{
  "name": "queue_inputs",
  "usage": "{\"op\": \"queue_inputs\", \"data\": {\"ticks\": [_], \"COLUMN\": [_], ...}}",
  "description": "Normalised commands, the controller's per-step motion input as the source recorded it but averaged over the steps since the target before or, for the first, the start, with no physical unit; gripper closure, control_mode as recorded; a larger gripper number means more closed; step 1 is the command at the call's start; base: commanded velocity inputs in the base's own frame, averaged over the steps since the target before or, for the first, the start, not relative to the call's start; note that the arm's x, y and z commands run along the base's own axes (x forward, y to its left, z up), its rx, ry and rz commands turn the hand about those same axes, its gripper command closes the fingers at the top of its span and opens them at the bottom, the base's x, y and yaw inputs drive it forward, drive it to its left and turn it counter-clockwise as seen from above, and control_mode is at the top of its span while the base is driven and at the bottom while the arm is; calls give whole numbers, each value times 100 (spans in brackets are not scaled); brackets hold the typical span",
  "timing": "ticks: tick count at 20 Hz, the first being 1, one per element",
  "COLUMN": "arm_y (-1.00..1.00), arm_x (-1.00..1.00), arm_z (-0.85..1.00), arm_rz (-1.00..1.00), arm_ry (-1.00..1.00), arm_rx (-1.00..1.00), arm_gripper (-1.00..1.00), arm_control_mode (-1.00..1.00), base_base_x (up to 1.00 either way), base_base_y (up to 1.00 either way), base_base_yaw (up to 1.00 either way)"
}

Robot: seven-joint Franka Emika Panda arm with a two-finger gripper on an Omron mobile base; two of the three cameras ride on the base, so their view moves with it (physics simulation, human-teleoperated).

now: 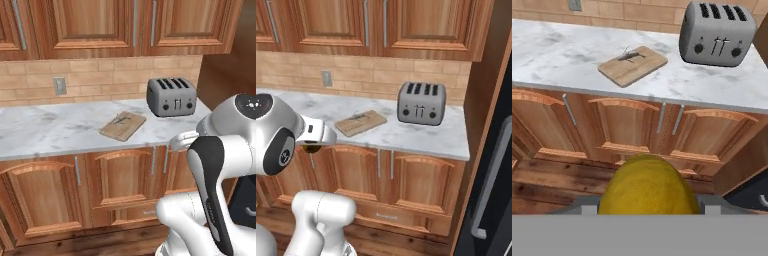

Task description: Retrieve a lemon from the fridge and place it on the cutting board with the fish.

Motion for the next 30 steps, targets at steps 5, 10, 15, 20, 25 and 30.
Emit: {"op": "queue_inputs", "data": {"ticks": [5,10,15,20,25,30], "arm_y": [0,0,0,0,0,0], "arm_x": [0,0,0,0,0,0], "arm_z": [0,0,0,0,0,0], "arm_rz": [0,0,0,0,0,0], "arm_ry": [0,0,0,0,0,0], "arm_rx": [0,0,0,0,0,0], "arm_gripper": [100,100,100,100,100,100], "arm_control_mode": [100,100,100,100,100,100], "base_base_x": [30,29,37,56,37,36], "base_base_y": [41,59,90,40,-13,-19], "base_base_yaw": [-30,-21,-10,-4,0,0]}}
